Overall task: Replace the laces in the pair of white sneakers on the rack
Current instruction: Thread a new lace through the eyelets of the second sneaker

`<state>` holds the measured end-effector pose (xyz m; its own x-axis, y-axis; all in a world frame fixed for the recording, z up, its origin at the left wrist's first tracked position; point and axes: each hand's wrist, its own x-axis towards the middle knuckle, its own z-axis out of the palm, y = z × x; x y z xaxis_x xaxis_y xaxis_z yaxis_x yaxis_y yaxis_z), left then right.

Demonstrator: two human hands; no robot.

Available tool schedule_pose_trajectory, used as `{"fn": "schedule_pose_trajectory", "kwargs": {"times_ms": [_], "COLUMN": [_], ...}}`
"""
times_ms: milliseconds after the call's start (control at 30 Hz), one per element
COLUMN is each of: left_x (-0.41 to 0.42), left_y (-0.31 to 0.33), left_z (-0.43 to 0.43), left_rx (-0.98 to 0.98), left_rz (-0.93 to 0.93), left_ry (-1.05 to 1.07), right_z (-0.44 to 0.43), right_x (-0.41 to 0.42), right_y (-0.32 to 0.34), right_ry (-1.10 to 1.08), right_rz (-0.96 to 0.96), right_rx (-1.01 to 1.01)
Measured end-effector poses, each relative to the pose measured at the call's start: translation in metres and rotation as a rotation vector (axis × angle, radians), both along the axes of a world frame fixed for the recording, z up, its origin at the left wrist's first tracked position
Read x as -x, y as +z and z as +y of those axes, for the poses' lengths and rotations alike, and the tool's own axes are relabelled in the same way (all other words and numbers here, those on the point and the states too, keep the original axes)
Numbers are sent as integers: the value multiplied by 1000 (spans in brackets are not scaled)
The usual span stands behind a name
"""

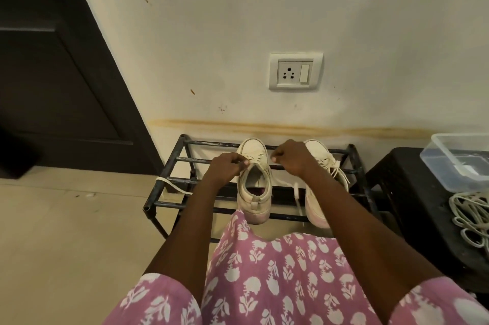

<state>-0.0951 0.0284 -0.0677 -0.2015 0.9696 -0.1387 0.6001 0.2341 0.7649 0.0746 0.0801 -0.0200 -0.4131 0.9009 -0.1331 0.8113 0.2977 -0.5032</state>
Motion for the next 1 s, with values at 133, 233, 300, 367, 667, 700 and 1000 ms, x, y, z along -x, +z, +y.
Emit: {"fn": "schedule_pose_trajectory", "kwargs": {"times_ms": [133, 233, 300, 367, 667, 700, 1000], "left_x": [-4, -7, -11, -13, -2, -1, -26], "left_y": [-1, -4, -5, -6, -11, -11, 15], "left_z": [3, 6, 10, 11, 3, 1, -1], "left_rx": [-68, -68, -53, -45, -2, -14, -117], "left_rz": [-44, -27, 69, 142, 94, 43, -743], "left_ry": [48, 121, 123, 125, 112, 114, 237], "right_z": [-7, -6, -5, -6, -1, -2, -4], "right_x": [17, 17, 17, 18, 12, 8, -16], "right_y": [-31, -39, -44, -45, -40, -36, -3], "right_ry": [-110, -255, -261, -299, -174, -134, -132], "right_rz": [130, 240, 166, 112, -52, -70, 736], "right_rx": [92, 104, 35, -24, 95, 160, 684]}}
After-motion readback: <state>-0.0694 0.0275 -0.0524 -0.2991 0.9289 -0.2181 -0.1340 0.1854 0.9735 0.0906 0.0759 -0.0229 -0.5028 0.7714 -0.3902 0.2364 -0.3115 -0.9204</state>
